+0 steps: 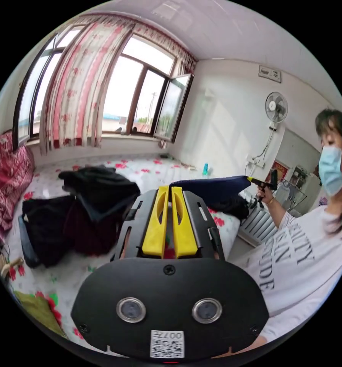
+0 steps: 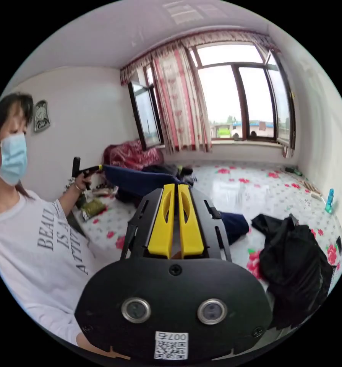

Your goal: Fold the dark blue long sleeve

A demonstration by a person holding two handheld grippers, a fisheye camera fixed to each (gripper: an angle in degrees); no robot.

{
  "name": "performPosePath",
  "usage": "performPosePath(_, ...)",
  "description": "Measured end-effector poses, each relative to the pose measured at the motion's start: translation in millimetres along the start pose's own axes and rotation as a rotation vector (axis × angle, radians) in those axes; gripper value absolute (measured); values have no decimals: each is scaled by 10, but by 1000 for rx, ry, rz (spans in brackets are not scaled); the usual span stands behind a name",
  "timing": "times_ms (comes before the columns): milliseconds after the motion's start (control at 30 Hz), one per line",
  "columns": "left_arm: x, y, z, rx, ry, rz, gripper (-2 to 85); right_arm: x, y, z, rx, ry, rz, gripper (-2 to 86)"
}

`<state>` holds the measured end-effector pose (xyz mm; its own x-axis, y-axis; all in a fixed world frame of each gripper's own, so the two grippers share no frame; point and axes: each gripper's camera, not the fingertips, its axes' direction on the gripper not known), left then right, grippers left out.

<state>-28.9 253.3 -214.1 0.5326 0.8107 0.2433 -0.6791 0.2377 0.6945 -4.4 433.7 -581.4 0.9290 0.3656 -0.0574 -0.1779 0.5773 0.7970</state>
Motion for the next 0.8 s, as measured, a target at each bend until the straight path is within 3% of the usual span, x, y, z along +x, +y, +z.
performPosePath(100, 64, 930, 347, -186, -70, -80, -9, 9, 834, 625, -238, -8, 77, -3)
performPosePath(200, -14, 1957, 851, -402, -101, -291, -9, 144, 1785, 1331, -465, -51, 245, -3)
performPosePath(267, -72, 2681, 1244, -575, -82, -460, -9, 225, 2289, 1660, -560, -81, 345, -3)
performPosePath(367, -24, 3146, 1533, -692, -50, -540, -9, 316, 2814, 1996, -666, -121, 454, -3)
performPosePath(567, 227, 3380, 1713, -770, -112, -479, -9, 307, 3081, 2110, -779, -81, 412, -3)
performPosePath(800, 461, 4029, 1968, -839, -149, -659, -3, 427, 3777, 2479, -991, -115, 488, -2)
